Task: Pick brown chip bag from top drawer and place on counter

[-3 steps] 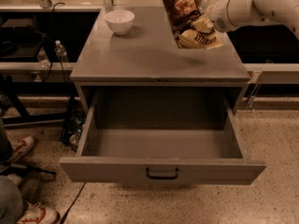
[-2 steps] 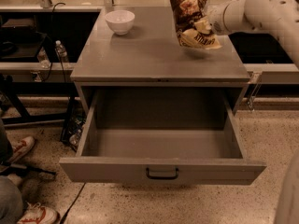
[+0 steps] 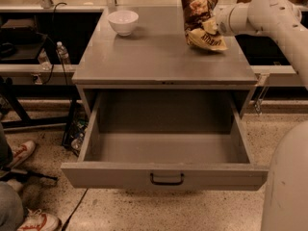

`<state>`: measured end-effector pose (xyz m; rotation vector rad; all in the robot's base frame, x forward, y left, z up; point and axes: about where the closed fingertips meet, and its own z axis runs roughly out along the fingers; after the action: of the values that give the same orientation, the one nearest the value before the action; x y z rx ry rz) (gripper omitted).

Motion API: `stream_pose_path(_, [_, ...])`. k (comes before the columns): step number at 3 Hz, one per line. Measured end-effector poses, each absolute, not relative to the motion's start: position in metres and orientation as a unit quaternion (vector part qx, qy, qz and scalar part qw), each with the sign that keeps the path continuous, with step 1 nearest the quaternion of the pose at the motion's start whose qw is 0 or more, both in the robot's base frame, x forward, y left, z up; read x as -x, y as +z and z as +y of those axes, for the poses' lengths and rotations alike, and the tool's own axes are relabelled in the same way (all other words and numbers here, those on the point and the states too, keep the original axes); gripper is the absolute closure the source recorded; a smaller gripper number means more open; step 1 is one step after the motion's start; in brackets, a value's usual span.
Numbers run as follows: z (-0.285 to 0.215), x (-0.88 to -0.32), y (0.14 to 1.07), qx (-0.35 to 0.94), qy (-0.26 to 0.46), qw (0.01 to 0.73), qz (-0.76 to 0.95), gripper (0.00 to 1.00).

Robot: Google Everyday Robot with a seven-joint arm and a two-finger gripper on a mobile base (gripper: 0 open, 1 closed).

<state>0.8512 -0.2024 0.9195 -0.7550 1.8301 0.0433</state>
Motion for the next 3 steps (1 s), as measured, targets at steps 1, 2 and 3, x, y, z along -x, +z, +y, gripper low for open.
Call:
stream_pose_path(1, [-0.205, -0.855, 0.916, 0.31, 0.024, 0.547, 0.777, 0.22])
stream_pose_path(2, [-0.203, -0.854, 0.916, 0.31, 0.031, 0.544, 0.779, 0.01])
stream_pose_path(3, [-0.214, -0.841, 0.932, 0.303, 0.02, 0.551, 0.778, 0.0])
